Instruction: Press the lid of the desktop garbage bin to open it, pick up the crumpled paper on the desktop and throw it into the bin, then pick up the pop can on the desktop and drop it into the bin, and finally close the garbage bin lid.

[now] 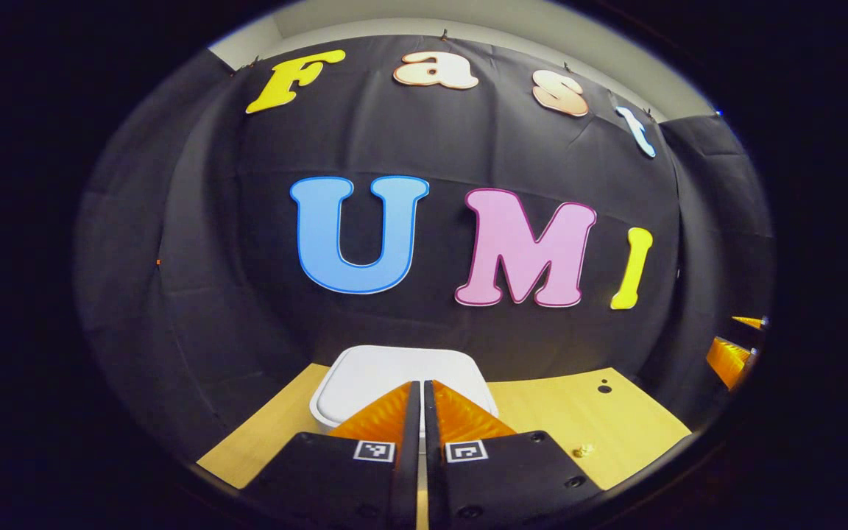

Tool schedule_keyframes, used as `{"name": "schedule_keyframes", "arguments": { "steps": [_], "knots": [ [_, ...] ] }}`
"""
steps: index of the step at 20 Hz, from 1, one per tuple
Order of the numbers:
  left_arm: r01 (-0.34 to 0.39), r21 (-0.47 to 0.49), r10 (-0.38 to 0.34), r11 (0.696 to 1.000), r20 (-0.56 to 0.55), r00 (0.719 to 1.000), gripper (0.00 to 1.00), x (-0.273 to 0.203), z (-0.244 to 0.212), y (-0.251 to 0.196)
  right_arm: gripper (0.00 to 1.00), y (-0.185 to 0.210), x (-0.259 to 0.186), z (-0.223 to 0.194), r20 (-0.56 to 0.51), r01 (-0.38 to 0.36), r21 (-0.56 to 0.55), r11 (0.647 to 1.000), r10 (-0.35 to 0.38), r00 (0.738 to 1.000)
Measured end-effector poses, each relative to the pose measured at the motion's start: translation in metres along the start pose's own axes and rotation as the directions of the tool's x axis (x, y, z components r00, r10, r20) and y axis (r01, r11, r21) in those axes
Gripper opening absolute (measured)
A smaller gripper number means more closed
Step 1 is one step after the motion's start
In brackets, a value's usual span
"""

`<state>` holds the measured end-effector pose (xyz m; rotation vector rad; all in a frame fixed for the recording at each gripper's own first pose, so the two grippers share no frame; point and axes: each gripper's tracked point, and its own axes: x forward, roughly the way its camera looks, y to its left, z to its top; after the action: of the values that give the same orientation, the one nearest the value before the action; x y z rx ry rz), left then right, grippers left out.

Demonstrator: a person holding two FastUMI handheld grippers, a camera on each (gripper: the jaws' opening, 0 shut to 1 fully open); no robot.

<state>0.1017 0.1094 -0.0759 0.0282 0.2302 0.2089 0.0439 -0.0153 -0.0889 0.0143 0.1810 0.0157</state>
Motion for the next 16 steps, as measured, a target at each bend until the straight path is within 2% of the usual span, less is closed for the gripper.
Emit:
{"name": "schedule_keyframes", "arguments": {
  "steps": [2, 6, 12, 16],
  "knots": [
    [0.012, 0.015, -0.012, 1.000, -0.018, 1.000, 0.06, 0.014, -0.005, -0.003, 0.97, -0.006, 0.012, -0.009, -0.021, 0.002, 0.008, 1.000, -0.001, 1.000],
    [0.025, 0.036, -0.021, 0.999, -0.108, 0.994, 0.06, 0.049, -0.027, 0.001, 0.96, -0.011, 0.032, -0.034, -0.062, -0.012, 0.031, 0.999, 0.014, 0.998],
    [0.028, 0.058, -0.015, 0.998, -0.222, 0.975, 0.06, 0.062, -0.058, 0.001, 0.96, -0.022, 0.039, -0.062, -0.117, 0.007, 0.032, 0.999, -0.003, 0.993],
    [0.018, 0.114, 0.005, 0.993, -0.202, 0.979, 0.07, 0.067, -0.064, 0.001, 0.97, -0.027, 0.041, -0.071, -0.126, 0.018, -0.003, 1.000, -0.018, 0.992]
  ]
}}
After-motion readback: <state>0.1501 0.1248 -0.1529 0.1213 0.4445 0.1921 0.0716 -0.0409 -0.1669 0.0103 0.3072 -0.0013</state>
